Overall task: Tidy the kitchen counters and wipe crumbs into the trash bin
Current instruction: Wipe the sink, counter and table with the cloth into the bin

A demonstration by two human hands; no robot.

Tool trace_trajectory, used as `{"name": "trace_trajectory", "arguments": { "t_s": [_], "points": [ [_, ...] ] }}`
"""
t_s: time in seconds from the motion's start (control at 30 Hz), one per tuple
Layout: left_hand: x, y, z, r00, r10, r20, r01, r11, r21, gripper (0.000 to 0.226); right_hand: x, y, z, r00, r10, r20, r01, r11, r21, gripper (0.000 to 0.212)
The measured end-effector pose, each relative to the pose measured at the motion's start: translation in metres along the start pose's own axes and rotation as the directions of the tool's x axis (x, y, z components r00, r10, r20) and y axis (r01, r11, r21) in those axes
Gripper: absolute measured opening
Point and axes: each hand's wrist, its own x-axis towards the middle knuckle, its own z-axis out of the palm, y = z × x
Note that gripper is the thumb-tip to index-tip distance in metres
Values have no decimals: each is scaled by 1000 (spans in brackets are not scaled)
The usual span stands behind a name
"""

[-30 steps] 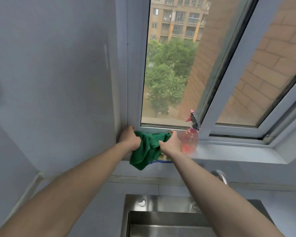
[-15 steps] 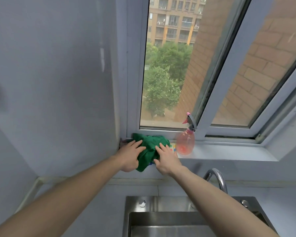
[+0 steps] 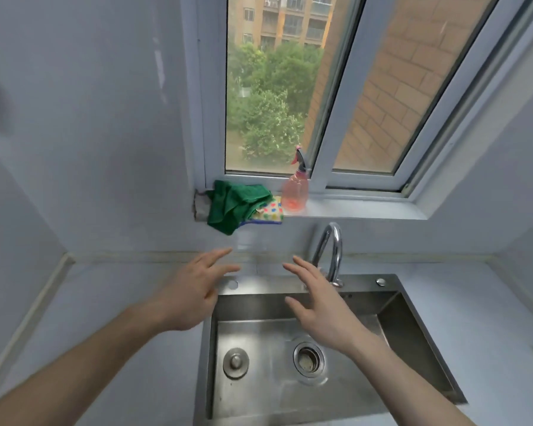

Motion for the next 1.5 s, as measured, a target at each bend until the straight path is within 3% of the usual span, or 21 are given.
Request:
{"name": "trace_trajectory", "arguments": {
  "t_s": [0.37, 0.57, 0.77, 0.97, 1.17, 1.33, 1.5],
  "points": [
    [-183, 153, 113, 998, -68, 19, 70, 991, -116, 52, -283, 56, 0, 995, 78, 58, -81, 996, 49, 57],
    [-276, 211, 146, 991, -77, 106, 90, 989, -119, 54, -381, 45, 14, 984, 152, 93, -159, 985, 71, 56],
    [-348, 219, 127, 989, -129, 71, 131, 991, -26, 55, -420, 8, 23, 995, 77, 59, -82, 993, 90, 56],
    [-384, 199, 95, 987, -153, 49, 153, 988, 8, 54, -422, -39, 50, 1000, -5, 16, 4, 995, 103, 54],
    [-355, 185, 67, 986, -162, 49, 162, 987, 11, 55, -399, -60, 57, 1000, 1, 11, -2, 997, 75, 54],
    [-295, 161, 24, 986, -167, -6, 167, 983, 78, 53, -301, -80, 40, 999, -18, -49, 21, 997, 74, 51],
    [-214, 118, -8, 972, -234, -15, 234, 961, 146, 53, -149, -83, 14, 996, -44, -74, 47, 998, 38, 53]
  ]
}}
